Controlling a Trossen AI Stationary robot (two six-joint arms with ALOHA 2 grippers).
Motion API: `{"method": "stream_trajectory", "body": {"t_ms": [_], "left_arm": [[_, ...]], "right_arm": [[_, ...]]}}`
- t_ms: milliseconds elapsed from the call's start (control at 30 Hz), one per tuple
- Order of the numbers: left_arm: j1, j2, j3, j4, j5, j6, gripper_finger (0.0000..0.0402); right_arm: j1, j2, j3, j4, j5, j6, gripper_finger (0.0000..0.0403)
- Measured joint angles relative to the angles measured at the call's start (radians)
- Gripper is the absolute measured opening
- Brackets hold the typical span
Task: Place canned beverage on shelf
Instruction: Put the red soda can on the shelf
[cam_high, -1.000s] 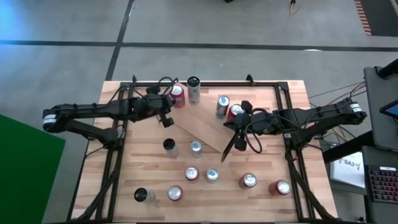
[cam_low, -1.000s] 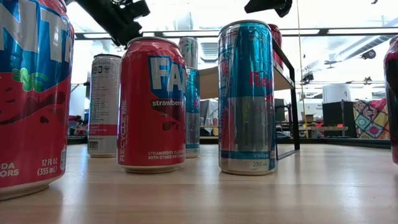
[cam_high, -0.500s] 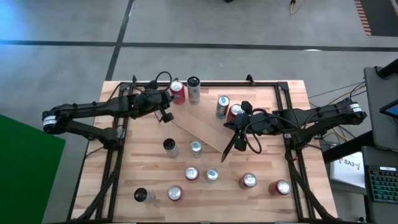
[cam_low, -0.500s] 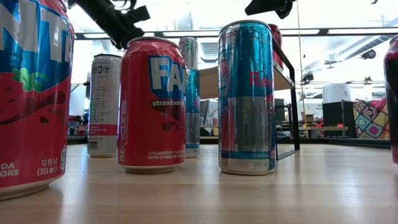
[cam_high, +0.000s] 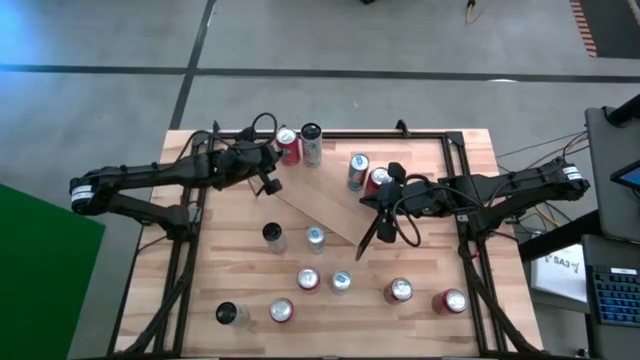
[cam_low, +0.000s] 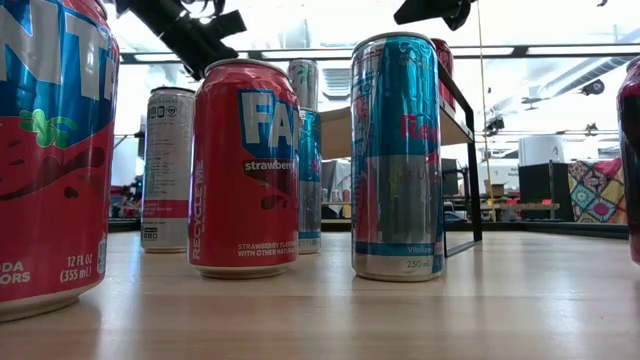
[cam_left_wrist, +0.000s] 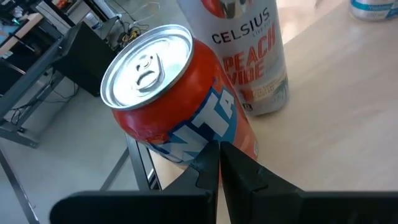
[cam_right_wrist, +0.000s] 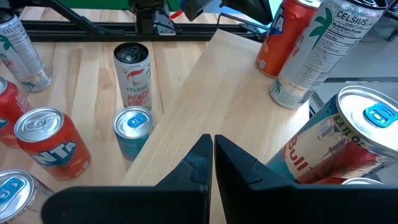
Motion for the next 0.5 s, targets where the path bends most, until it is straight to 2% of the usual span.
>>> {"method": "stream_trajectory", "body": {"t_ms": [500], "left_arm": [[0.038, 0.050, 0.000, 0.072, 0.000, 0.021, 0.0000]], "right_arm": [[0.000, 0.000, -0.002, 0.000, 0.000, 0.000, 0.0009]]}}
